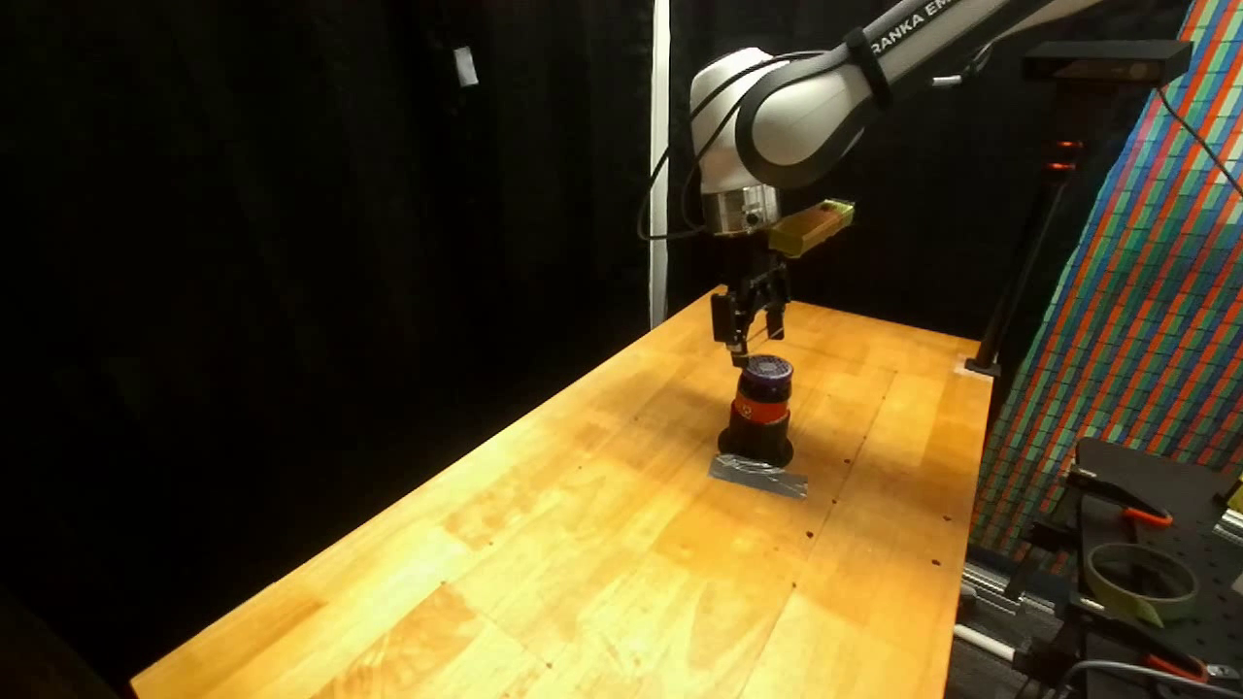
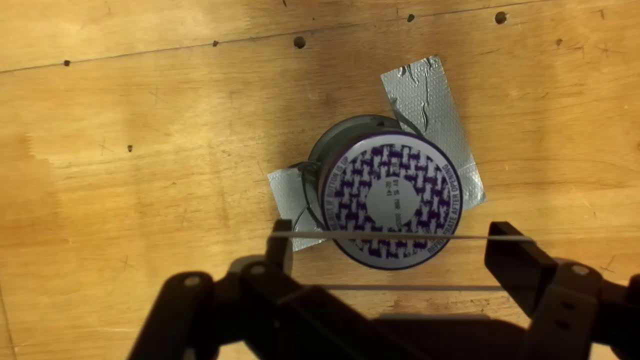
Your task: Put a rubber band around the cup
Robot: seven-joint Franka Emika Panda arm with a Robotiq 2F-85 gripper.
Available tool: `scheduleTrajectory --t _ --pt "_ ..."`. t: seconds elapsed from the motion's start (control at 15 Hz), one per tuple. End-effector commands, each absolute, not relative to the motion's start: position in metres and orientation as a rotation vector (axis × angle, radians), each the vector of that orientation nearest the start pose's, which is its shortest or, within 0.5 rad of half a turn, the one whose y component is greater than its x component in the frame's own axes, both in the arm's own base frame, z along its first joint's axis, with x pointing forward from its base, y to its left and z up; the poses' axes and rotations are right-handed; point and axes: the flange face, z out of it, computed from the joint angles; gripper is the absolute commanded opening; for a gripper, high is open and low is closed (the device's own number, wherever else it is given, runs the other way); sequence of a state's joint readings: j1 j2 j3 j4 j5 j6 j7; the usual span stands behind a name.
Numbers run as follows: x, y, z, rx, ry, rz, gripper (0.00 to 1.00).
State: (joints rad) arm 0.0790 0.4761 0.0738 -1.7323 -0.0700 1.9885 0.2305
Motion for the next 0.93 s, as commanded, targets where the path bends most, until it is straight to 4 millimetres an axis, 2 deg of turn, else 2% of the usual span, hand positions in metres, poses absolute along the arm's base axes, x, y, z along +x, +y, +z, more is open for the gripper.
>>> scheduleTrajectory --t 0.0,0.2,0.6,0.87 --pt "0.648 0.1 0.283 -3.186 0.107 0.342 1.0" --pt "0.652 0.101 0.27 -3.199 0.121 0.344 1.0" --pt "0.655 0.09 0.245 -3.209 0.157 0.415 1.0" --pt "0.648 0.085 0.24 -3.22 0.16 0.494 1.0"
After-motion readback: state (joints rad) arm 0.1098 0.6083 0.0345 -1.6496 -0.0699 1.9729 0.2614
